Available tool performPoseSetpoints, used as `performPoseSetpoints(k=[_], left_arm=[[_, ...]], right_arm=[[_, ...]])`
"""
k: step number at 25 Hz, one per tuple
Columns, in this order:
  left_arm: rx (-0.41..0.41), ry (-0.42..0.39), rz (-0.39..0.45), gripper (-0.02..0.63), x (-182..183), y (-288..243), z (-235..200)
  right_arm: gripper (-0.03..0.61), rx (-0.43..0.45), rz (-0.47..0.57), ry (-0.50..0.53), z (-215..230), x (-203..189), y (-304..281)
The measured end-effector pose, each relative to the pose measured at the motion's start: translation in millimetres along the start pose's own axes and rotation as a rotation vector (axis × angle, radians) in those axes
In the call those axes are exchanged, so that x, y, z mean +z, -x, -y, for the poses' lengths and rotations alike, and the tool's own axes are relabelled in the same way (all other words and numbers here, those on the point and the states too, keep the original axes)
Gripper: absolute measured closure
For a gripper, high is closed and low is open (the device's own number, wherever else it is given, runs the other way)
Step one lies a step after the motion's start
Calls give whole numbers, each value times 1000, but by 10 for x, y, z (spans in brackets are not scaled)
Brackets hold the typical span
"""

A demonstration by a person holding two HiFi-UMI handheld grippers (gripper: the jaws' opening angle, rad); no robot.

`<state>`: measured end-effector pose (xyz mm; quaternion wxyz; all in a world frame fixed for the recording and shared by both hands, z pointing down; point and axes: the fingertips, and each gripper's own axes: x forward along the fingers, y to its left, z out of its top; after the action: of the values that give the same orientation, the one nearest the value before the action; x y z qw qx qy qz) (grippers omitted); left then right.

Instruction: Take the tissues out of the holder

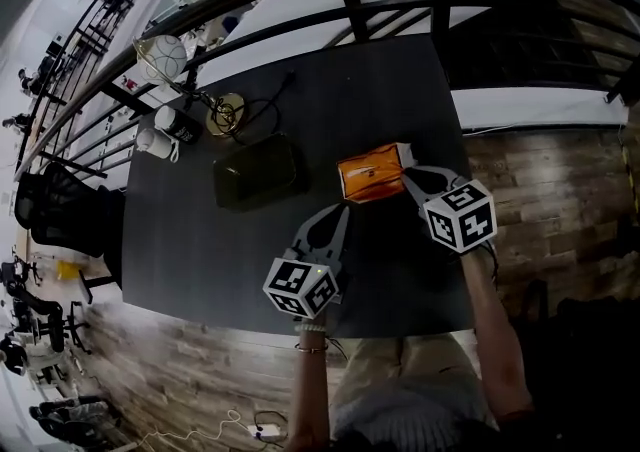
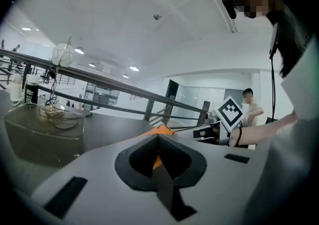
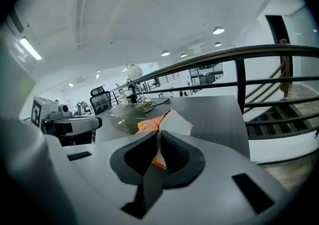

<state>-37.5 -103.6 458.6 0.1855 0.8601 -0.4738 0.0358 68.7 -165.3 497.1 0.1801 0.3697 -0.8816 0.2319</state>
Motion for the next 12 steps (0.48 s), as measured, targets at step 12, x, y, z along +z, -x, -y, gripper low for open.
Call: performPoseSetpoints(k=[12], left_arm=[[49, -14, 78, 606, 219, 196, 60]], right_arm=[[551, 48, 0, 198, -261, 263, 271]])
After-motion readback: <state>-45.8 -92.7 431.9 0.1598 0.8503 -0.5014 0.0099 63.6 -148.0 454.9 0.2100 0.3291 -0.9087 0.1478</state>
